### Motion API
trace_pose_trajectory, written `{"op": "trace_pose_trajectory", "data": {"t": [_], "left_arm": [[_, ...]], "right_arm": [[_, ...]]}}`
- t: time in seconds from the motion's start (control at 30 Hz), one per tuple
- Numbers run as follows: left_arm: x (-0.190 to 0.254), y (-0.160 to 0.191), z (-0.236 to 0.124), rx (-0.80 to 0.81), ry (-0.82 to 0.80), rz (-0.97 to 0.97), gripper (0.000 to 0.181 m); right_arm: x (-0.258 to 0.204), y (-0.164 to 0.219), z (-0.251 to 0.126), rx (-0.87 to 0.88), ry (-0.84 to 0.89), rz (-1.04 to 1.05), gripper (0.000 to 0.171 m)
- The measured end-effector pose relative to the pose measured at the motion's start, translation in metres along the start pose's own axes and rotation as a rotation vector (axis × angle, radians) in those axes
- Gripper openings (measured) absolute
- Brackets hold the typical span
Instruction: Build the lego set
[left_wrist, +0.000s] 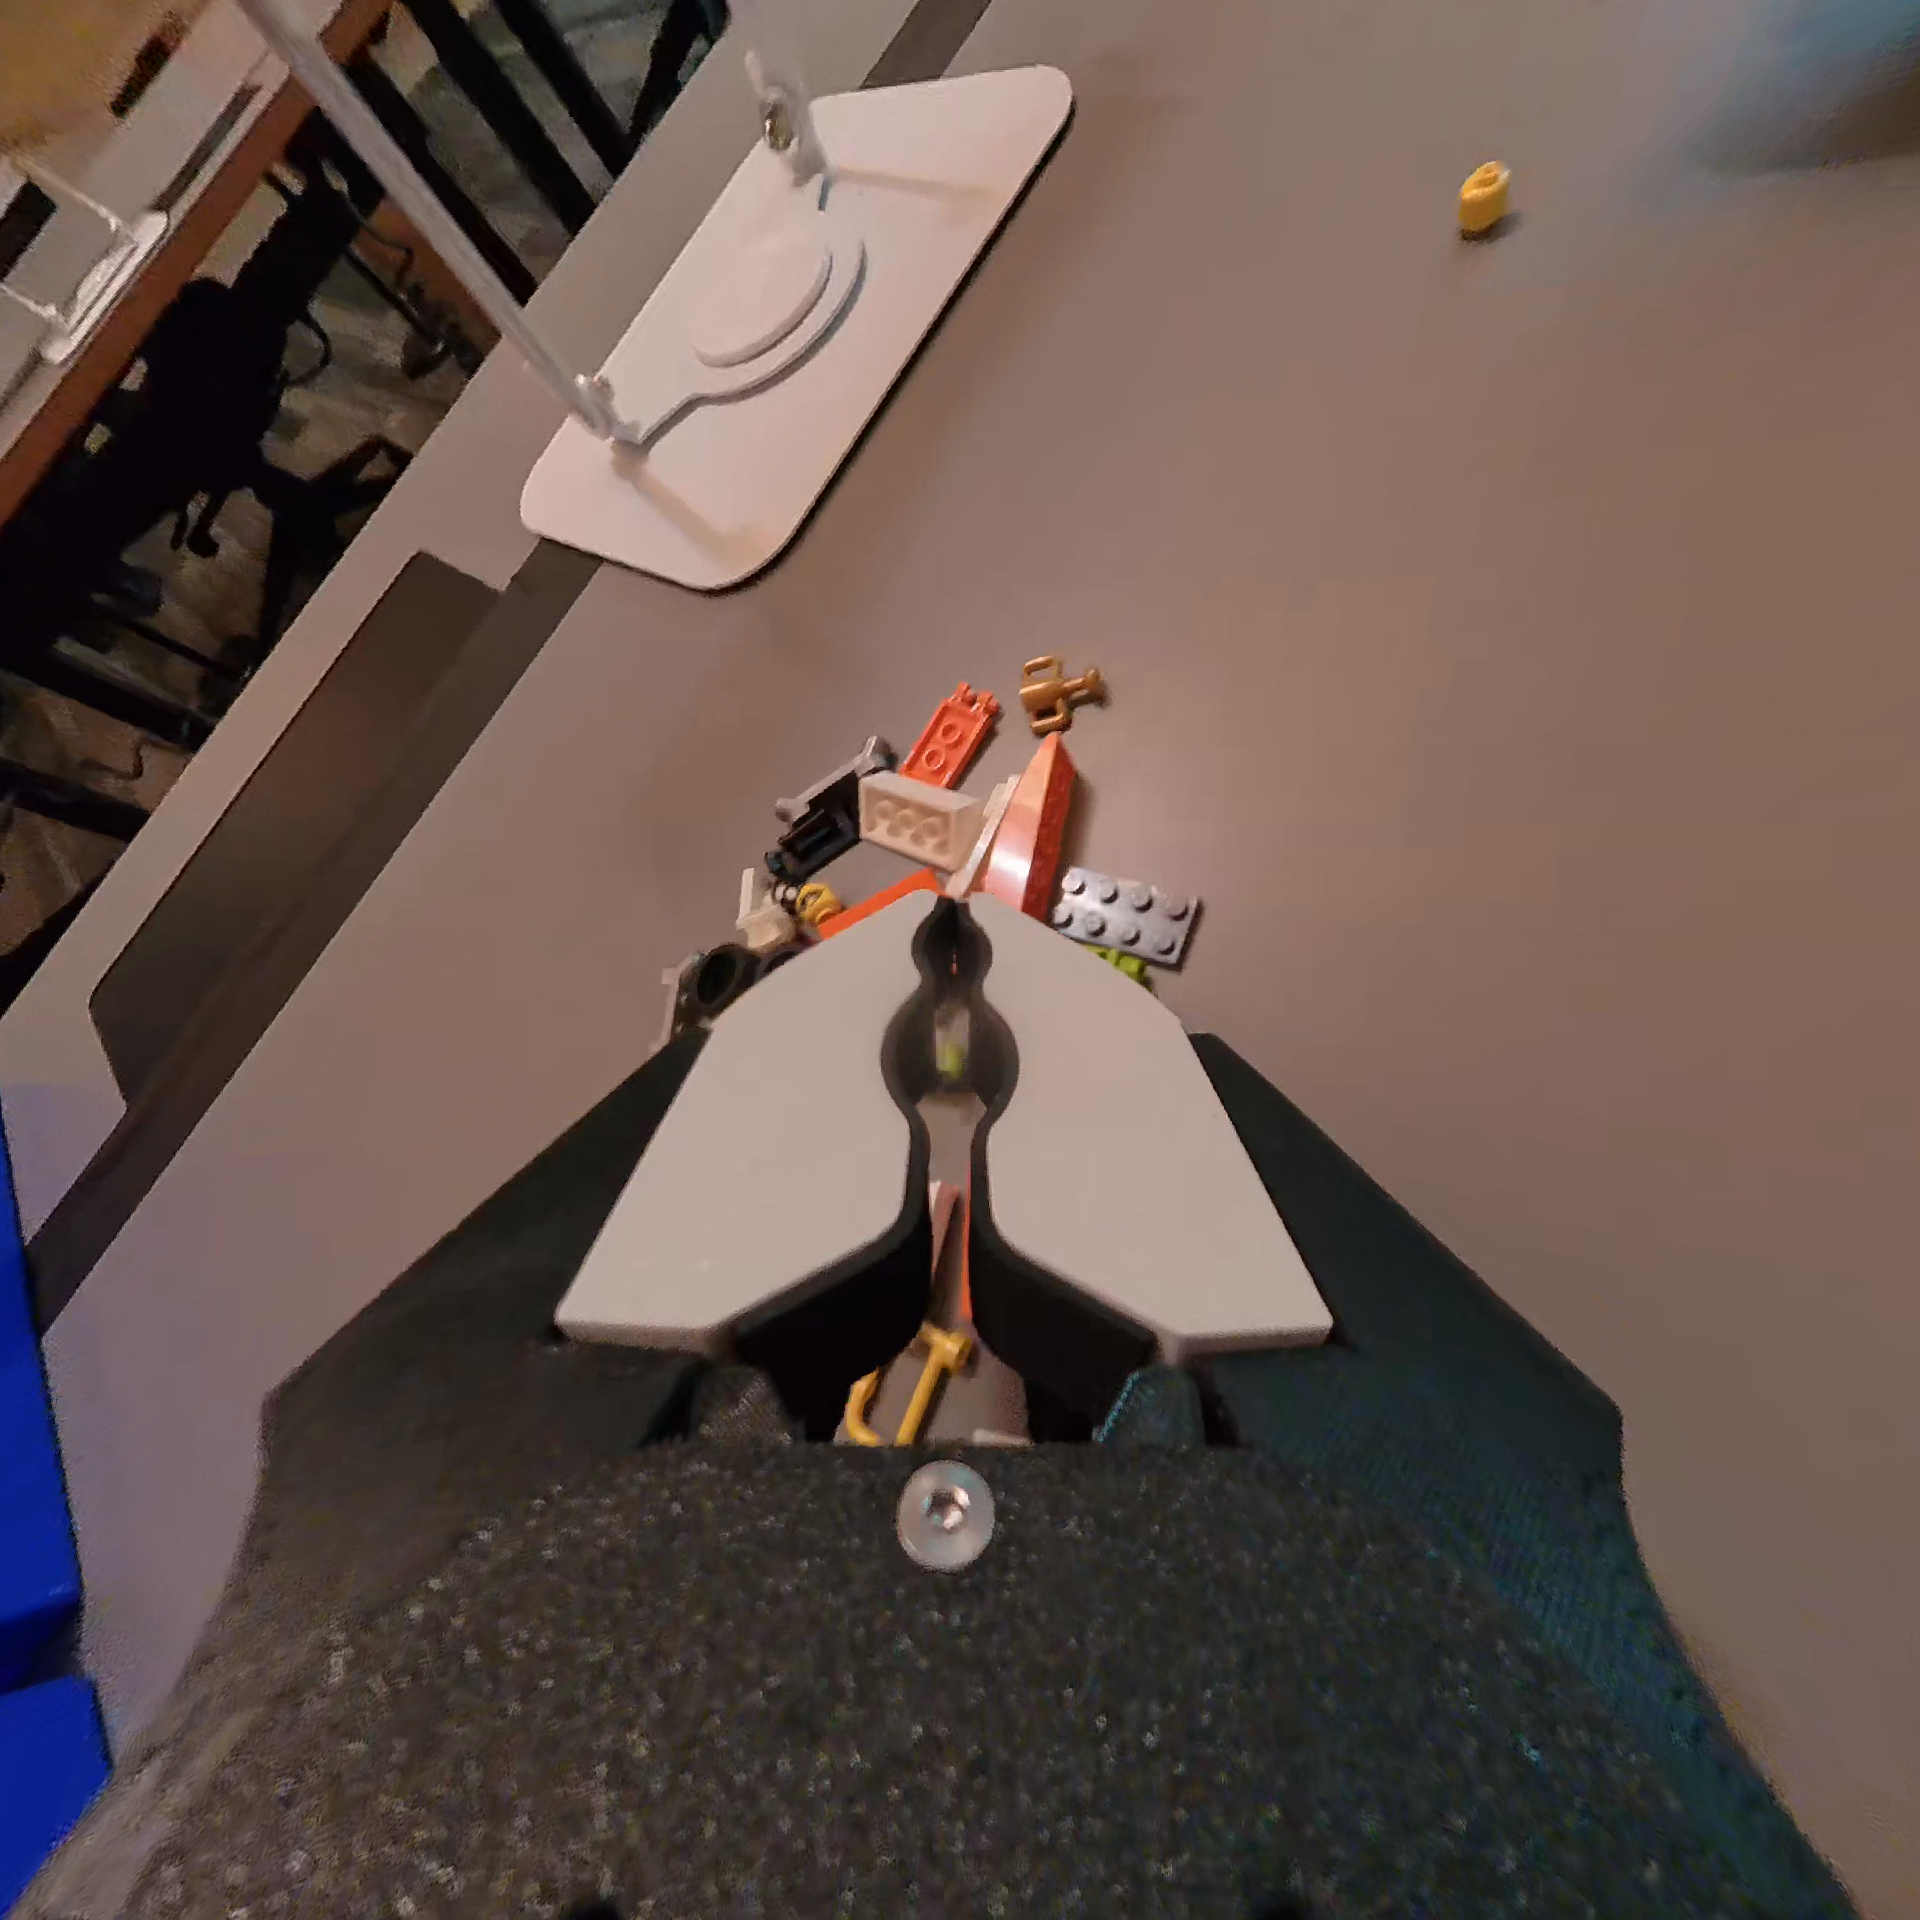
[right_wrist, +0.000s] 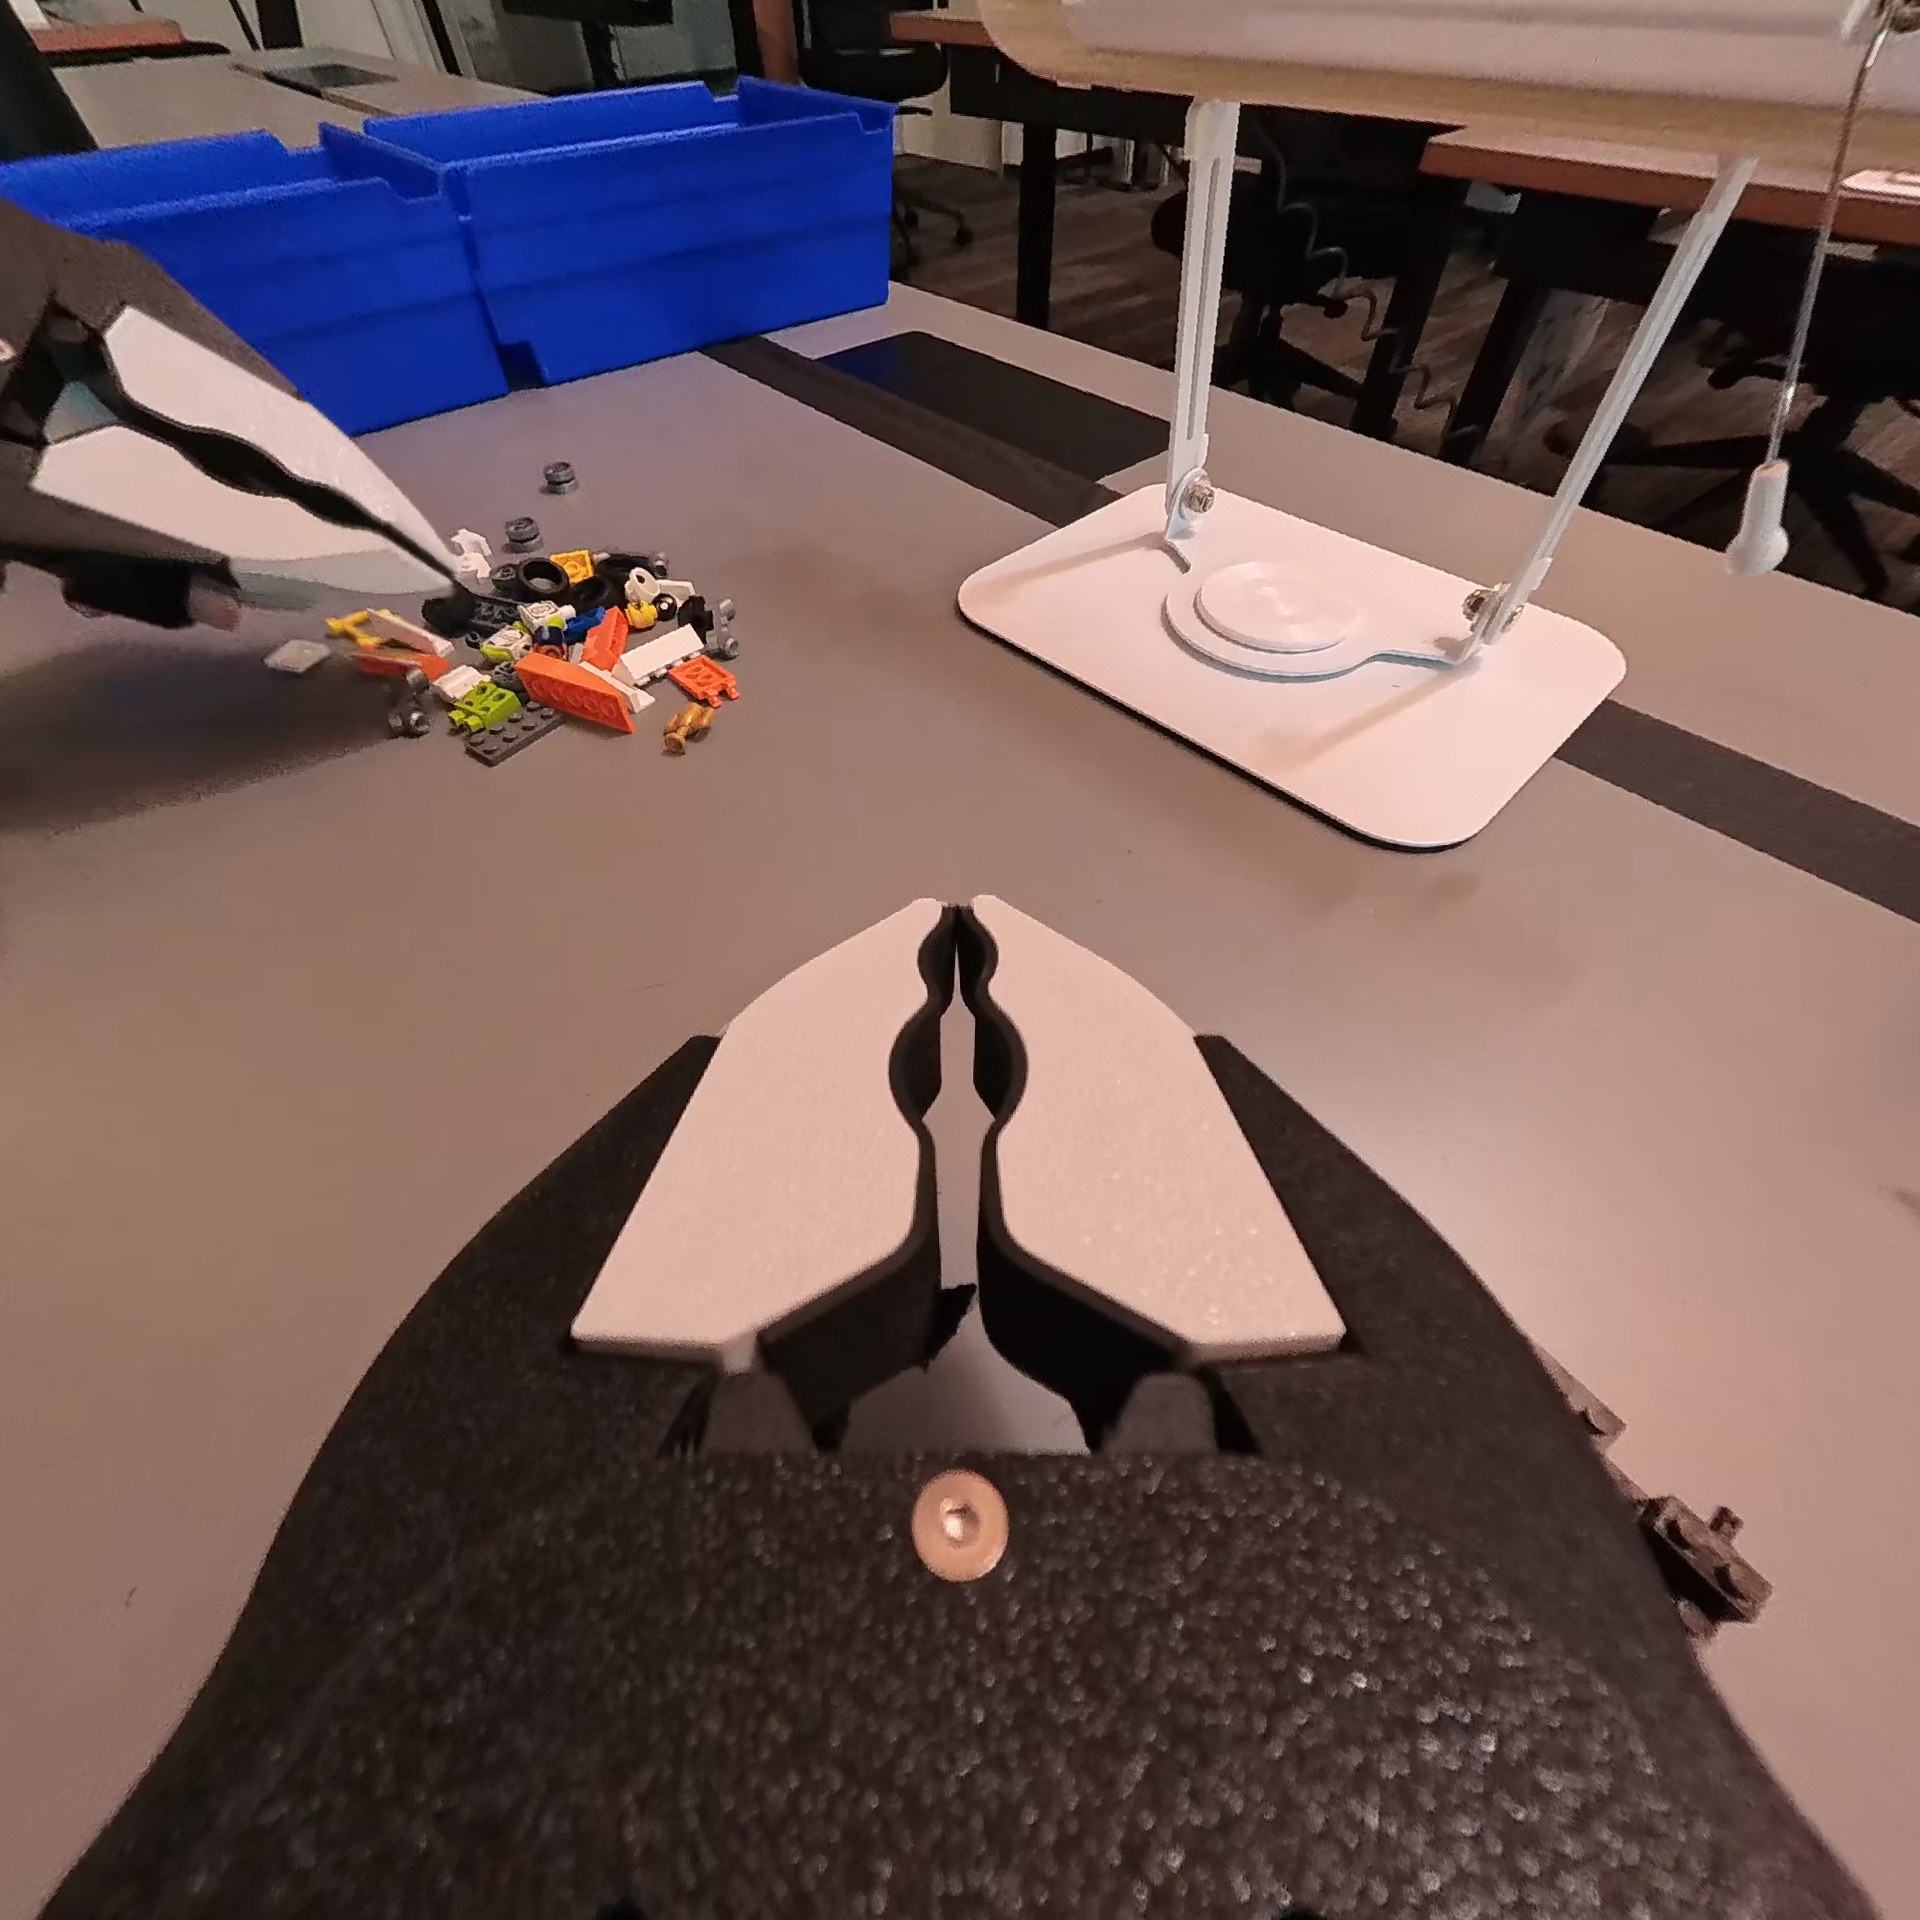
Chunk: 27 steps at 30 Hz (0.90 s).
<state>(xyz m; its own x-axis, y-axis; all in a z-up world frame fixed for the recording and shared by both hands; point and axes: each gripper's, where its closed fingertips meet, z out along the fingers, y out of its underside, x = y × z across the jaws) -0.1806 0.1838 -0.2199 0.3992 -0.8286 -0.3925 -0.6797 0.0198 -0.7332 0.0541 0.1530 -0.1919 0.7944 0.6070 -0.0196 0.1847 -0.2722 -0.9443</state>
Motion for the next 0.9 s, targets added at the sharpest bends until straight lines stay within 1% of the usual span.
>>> {"op": "trace_pose_trajectory", "data": {"t": [0.2,0.37,0.57,0.67,0.73,0.9], "left_arm": [[0.031,-0.01,0.012,0.01,0.06,0.07,0.0],[0.041,-0.015,0.021,0.009,0.051,0.128,0.0],[0.066,-0.021,0.023,0.034,0.139,0.125,0.0],[0.077,-0.024,0.022,0.049,0.202,0.101,0.007],[0.079,-0.026,0.02,0.065,0.239,0.068,0.013],[0.073,-0.027,0.008,0.098,0.287,0.003,0.019]], "right_arm": [[0.0,0.005,0.003,-0.016,-0.003,0.004,0.0],[-0.001,0.007,0.005,-0.025,-0.009,0.006,0.0],[-0.004,0.01,0.007,-0.036,-0.024,0.005,0.0],[-0.006,0.011,0.008,-0.042,-0.03,0.0,0.0],[-0.007,0.012,0.008,-0.046,-0.031,-0.004,0.0],[-0.007,0.013,0.009,-0.049,-0.033,-0.003,0.0]]}}
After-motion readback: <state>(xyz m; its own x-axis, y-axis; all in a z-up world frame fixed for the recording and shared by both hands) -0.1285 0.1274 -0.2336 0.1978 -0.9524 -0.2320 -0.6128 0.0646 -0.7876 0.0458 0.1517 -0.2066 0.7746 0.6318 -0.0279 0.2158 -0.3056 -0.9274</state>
